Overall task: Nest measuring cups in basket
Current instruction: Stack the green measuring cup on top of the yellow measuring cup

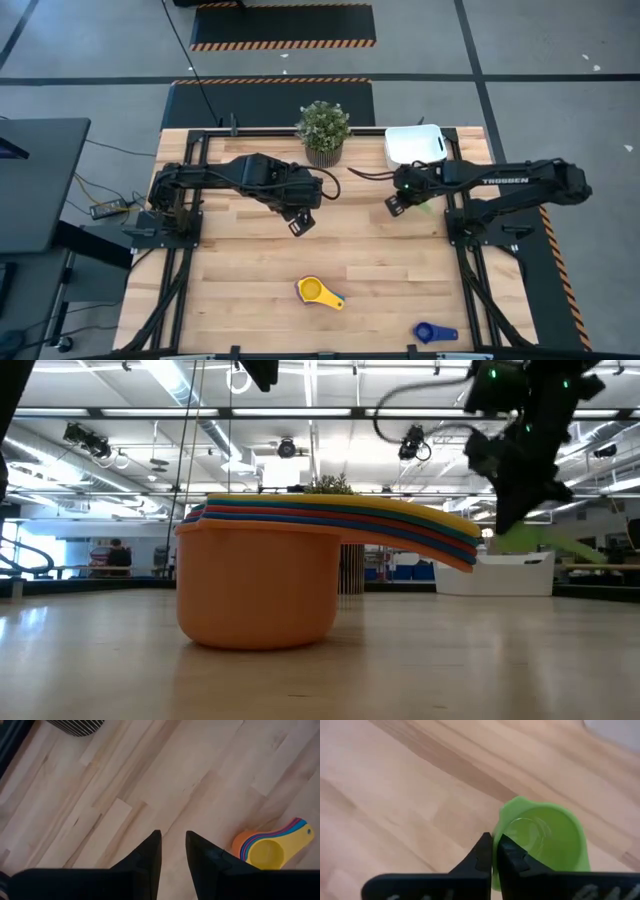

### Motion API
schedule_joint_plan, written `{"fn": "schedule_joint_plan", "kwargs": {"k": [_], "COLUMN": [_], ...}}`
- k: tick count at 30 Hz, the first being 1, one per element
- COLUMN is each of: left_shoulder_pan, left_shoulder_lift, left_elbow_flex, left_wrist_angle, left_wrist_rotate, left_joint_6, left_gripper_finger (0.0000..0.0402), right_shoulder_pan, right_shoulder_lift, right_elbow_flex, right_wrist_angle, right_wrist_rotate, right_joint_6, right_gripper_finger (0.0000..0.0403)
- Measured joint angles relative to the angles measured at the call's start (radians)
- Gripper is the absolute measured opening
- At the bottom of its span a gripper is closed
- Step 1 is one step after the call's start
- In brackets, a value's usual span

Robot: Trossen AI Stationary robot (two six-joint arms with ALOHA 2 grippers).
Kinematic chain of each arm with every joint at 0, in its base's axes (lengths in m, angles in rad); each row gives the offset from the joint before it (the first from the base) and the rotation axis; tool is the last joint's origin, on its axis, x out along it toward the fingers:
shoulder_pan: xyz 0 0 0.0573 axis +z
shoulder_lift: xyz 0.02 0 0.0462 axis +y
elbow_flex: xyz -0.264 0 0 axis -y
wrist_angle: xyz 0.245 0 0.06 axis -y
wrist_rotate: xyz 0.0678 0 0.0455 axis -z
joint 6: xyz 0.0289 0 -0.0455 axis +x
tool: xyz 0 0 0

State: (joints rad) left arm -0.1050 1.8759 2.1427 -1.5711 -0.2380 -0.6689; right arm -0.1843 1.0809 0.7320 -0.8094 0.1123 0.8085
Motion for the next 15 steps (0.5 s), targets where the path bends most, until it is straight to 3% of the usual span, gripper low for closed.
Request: {"fn": "schedule_joint_plan", "kwargs": {"k": [8,15], "left_shoulder_pan": [-0.012,-0.041], "left_shoulder_lift": [-0.041,-0.124], "left_elbow_flex": [-0.001,-0.001], "left_wrist_angle": [0.0,0.0], "left_wrist_rotate": [-0.066,-0.106], "left_joint_6": [0.002,-0.014], "left_gripper_finger": [0.0095,0.0095], "right_shoulder_pan": [0.093,0.178], "right_shoulder_lift": [0.044,0.218], "right_elbow_flex": [0.234,0.439], "right_wrist_angle": [-0.148,-0.214], "right_wrist_rotate": [0.06,0.08], "right_joint_6": [-0.007,-0.058], "right_gripper_finger": [0.0011,0.0011]}}
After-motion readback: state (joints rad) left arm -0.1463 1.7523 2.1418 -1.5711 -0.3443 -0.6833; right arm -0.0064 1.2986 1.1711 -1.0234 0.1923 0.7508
